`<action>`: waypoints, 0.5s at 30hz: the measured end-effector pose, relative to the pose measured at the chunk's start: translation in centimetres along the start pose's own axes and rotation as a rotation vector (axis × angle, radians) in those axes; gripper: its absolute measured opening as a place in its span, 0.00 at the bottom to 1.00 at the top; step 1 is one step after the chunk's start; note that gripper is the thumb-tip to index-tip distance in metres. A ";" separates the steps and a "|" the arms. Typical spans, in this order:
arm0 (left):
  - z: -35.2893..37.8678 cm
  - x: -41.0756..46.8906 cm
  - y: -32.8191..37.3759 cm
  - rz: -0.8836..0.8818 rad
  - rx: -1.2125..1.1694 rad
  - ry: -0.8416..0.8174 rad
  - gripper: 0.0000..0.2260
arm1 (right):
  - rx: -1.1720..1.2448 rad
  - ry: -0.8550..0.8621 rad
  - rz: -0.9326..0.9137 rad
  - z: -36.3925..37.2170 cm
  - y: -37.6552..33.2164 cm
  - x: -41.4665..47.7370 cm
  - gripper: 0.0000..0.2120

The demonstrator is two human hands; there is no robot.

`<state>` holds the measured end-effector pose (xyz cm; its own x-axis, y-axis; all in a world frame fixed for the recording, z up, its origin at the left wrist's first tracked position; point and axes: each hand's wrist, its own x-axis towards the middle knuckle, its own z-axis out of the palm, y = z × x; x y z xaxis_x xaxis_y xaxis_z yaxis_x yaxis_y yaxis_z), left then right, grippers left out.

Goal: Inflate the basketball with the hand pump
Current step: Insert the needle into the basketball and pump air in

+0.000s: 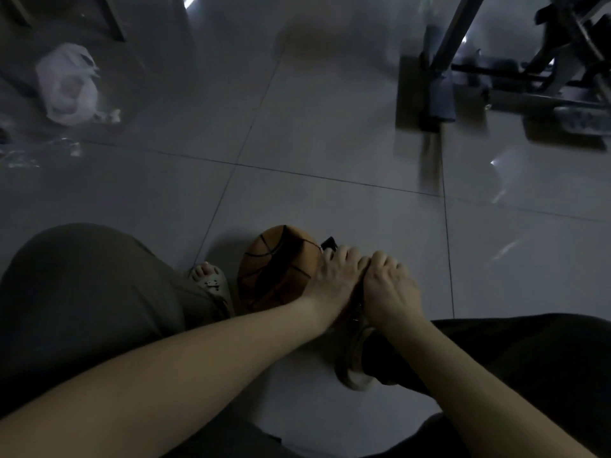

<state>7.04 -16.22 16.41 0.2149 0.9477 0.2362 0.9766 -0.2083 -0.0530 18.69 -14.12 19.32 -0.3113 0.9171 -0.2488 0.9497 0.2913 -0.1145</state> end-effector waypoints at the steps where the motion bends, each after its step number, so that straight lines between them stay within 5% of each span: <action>1: 0.7 -0.3 0.0 0.009 0.005 -0.040 0.18 | 0.013 -0.034 0.018 0.7 0.1 0.1 0.08; 7: 2.7 -0.8 1.0 0.052 0.047 -0.349 0.19 | 0.007 -0.177 0.047 2.9 0.9 0.6 0.16; 10: 1.7 -0.1 0.8 0.075 -0.065 -0.364 0.14 | 0.140 -0.232 0.069 0.9 1.1 0.3 0.15; 12: -0.1 0.9 -0.1 0.056 -0.174 -0.299 0.11 | 0.170 -0.147 0.043 -0.9 1.0 0.0 0.13; 15: -4.4 3.4 -1.6 0.078 -0.195 -0.019 0.10 | 0.142 0.218 -0.004 -4.4 0.7 -0.1 0.14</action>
<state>6.20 -13.67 21.57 0.2912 0.9309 0.2207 0.9392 -0.3220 0.1192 19.50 -12.76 23.52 -0.2862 0.9575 -0.0362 0.9295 0.2683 -0.2531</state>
